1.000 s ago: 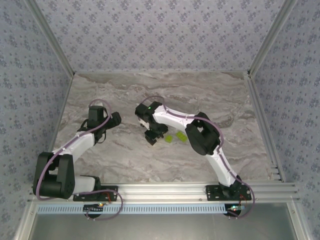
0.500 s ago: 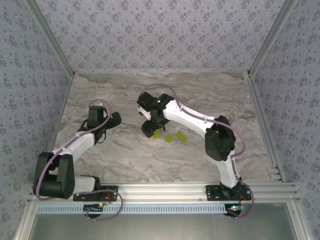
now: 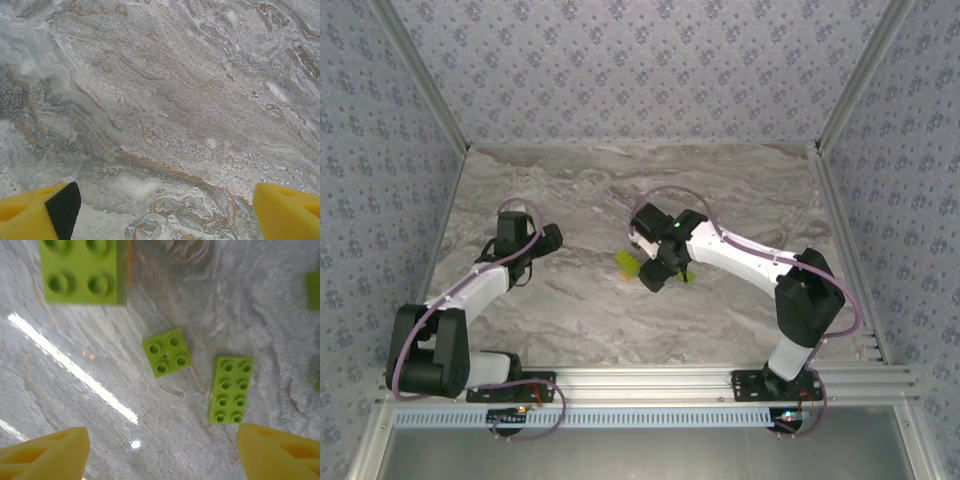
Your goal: Assemble a carrot with lego
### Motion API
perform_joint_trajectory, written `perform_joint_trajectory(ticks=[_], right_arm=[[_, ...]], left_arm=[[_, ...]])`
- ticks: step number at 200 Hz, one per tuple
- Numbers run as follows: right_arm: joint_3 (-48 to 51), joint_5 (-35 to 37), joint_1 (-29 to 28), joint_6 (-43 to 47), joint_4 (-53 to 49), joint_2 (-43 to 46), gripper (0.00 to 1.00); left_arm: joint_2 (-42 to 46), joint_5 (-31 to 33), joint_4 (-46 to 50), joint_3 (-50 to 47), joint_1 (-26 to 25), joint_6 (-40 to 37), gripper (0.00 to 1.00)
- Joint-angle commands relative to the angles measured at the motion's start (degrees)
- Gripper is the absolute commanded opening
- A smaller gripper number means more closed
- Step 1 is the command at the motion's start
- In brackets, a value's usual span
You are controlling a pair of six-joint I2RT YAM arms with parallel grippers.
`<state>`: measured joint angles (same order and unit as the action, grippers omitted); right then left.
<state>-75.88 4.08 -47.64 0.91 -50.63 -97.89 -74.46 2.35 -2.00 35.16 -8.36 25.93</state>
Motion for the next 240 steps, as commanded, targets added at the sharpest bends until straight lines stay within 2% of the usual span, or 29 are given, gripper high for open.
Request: perform_joint_trajectory(ticks=[1, 70, 125, 170, 206, 240], right_arm=[[1.7, -1.3, 0.0, 4.6, 3.6, -0.9, 0.79], [-0.4, -4.2, 2.5, 7.6, 7.8, -10.0, 0.74], [-1.3, -4.7, 3.7, 8.4, 8.7, -12.8, 0.69], [-1.7, -5.3, 4.0, 8.9, 8.4, -14.0, 0.53], [-1.4, -5.1, 4.0, 9.0, 8.1, -14.0, 0.5], [-1.4, -5.2, 4.0, 8.8, 8.0, -13.4, 0.41]], left_arm=[[-0.1, -0.1, -1.2, 0.4, 0.2, -1.1, 0.91], [0.0, 0.1, -1.0, 0.4, 0.2, -1.3, 0.91], [-0.1, 0.3, -1.1, 0.5, 0.2, -1.3, 0.91], [-0.2, 0.3, -0.9, 0.6, 0.2, -1.4, 0.91], [-0.3, 0.3, -1.0, 0.6, 0.2, -1.4, 0.91], [-0.3, 0.3, -1.0, 0.6, 0.2, -1.4, 0.91]])
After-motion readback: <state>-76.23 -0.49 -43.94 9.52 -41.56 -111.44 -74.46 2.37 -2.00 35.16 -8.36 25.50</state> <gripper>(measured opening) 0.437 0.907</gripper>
